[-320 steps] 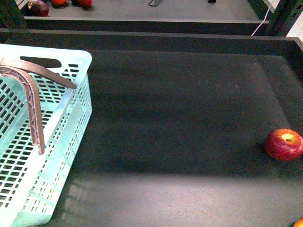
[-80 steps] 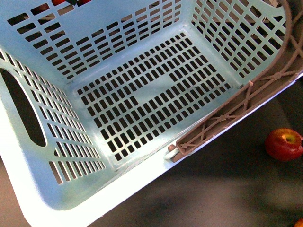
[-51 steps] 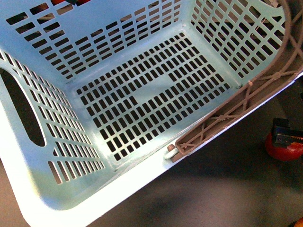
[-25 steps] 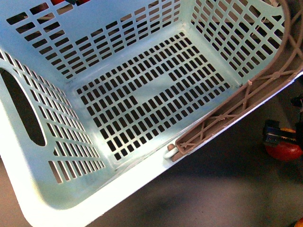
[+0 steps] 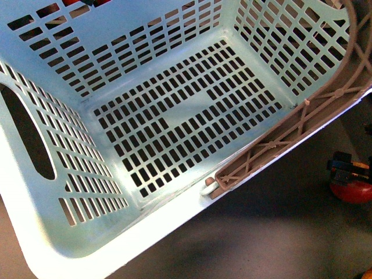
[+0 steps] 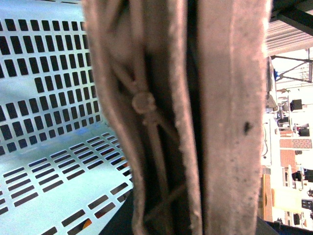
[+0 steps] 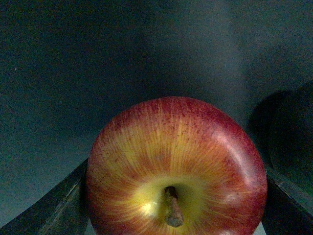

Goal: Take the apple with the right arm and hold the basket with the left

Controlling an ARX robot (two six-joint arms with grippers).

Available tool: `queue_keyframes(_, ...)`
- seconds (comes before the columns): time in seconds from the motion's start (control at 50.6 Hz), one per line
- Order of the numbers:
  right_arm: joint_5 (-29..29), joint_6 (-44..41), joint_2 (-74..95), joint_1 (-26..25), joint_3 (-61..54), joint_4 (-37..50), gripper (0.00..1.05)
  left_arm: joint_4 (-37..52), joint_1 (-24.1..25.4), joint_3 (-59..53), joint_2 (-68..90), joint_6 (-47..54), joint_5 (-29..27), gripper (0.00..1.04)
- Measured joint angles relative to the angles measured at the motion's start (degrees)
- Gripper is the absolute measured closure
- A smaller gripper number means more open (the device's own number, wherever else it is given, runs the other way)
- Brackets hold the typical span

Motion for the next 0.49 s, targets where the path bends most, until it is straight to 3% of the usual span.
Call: queue_keyframes(0.494, -3.80, -0.61, -30.42, -0.48, -13.33, -1.44, 0.24, 0.00, 0.00, 0.00, 0.00, 0.00, 0.00, 0.89)
